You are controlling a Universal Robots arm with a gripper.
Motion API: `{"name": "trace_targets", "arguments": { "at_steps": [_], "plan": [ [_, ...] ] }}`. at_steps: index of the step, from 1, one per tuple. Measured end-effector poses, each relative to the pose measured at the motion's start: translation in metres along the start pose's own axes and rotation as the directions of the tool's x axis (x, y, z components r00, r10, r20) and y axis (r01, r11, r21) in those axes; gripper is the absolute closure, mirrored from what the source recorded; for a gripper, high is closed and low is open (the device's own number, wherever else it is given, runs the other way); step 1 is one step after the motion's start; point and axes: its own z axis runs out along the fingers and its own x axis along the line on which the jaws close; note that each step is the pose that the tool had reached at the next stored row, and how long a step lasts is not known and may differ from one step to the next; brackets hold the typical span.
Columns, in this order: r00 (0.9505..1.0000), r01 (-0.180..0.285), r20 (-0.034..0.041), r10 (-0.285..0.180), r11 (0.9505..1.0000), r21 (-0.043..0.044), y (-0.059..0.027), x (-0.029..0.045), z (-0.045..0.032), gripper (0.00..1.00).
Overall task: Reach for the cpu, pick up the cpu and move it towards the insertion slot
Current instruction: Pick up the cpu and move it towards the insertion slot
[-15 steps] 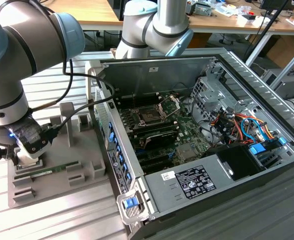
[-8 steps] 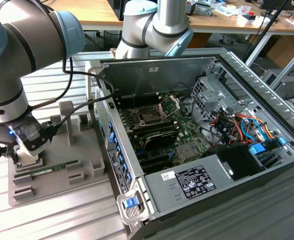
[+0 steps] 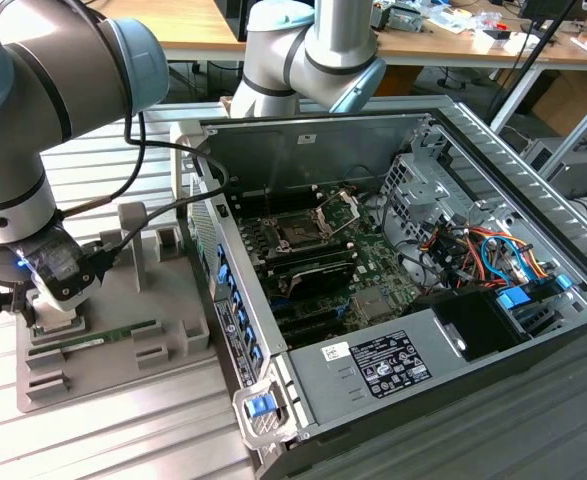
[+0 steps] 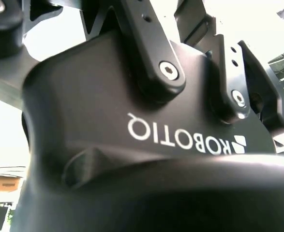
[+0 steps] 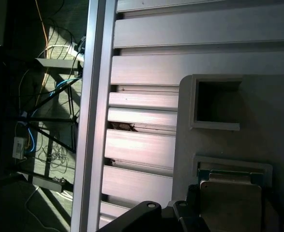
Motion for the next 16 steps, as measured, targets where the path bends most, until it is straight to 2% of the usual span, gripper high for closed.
{"name": "trace_targets", "arguments": {
  "at_steps": [16],
  "plan": [
    [1.0000,0.000,0.0003,0.000,1.0000,-0.0033,0.0010,0.0001,-0.0024,0.45]
  ]
}}
